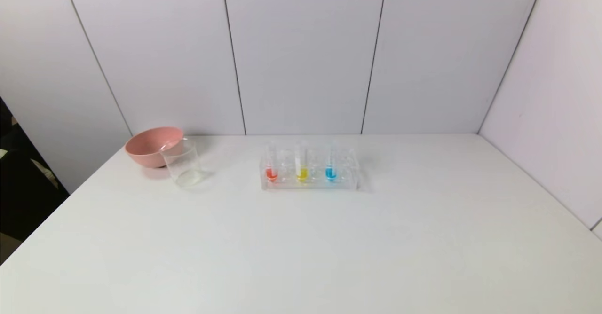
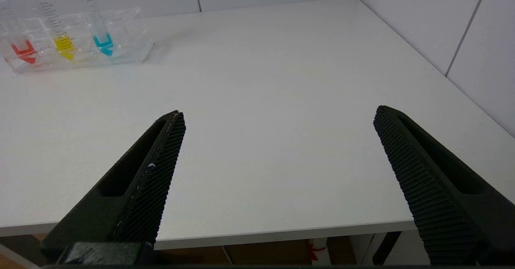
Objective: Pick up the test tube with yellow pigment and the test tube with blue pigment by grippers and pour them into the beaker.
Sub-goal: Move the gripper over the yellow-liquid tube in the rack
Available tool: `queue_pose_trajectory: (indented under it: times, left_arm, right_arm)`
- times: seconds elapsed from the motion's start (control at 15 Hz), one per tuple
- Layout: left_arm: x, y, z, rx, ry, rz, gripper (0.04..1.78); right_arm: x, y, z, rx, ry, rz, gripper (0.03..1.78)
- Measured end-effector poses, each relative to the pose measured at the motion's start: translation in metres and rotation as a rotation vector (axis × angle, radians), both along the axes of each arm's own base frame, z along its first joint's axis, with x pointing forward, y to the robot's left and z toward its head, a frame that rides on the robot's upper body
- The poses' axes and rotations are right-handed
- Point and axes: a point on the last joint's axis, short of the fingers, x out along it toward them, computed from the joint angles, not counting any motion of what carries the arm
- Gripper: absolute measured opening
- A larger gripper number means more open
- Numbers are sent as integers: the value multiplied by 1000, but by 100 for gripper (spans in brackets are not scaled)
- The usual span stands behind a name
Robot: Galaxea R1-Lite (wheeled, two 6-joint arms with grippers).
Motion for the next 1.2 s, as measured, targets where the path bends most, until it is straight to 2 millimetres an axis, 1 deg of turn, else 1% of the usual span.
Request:
queue_pose_trajectory:
  times: [1.2]
  left_arm:
    - [0, 0, -1, 16, 7, 5, 176]
  right_arm:
    - [0, 0, 0, 0, 1, 1, 171]
